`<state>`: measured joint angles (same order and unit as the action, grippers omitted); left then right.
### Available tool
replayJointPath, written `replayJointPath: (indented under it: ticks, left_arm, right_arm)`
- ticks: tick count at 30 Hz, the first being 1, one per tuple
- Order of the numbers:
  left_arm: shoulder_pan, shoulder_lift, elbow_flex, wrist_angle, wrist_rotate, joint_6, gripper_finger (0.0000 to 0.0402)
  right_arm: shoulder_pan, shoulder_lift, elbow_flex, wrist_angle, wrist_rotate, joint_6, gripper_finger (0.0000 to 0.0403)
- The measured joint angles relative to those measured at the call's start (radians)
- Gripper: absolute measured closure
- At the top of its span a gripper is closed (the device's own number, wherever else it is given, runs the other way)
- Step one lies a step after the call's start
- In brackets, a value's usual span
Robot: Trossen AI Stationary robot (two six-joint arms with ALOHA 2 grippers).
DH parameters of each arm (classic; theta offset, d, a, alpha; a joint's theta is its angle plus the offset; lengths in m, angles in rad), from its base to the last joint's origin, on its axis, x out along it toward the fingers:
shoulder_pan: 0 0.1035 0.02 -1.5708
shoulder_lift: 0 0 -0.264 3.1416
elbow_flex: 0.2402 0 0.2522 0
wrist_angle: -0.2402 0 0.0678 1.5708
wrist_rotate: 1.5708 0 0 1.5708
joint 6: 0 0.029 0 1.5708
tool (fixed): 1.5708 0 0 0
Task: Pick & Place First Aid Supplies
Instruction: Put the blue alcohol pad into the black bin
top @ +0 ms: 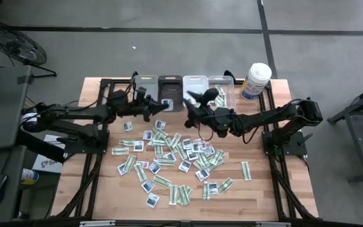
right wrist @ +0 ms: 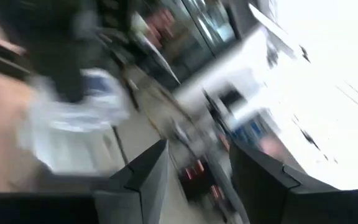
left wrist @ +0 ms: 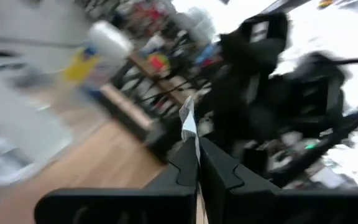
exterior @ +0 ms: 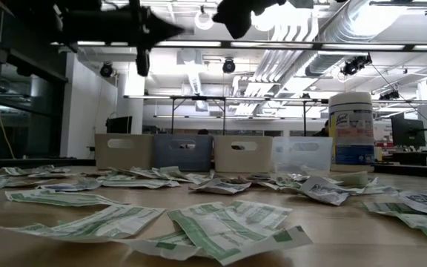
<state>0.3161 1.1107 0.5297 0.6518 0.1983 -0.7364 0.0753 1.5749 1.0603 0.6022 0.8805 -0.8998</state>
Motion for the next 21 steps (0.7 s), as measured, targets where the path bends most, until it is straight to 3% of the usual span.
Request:
replayJointPath:
  ticks: [5, 10, 15, 21]
  left_arm:
    - [0.129, 0.048, -0.001, -0.096, 0.114, 0.034, 0.0401]
    - [0.236, 0.161, 0.0, -0.069, 0.235, 0.065, 0.0401]
    - [0.311, 0.288, 0.059, -0.073, 0.354, 0.136, 0.0401]
    - [0.363, 0.402, 0.209, -0.163, 0.466, 0.294, 0.0401]
  right_arm:
    - [-0.001, 0.0, 0.0, 0.001, 0.203, 0.04, 0.0237]
    - [0.0, -0.02, 0.0, -0.019, 0.268, 0.149, 0.024]
    - [-0.005, -0.1, 0.0, -0.167, 0.226, 0.395, 0.024]
    - [-0.066, -0.216, 0.001, -0.503, 0.026, 0.781, 0.024]
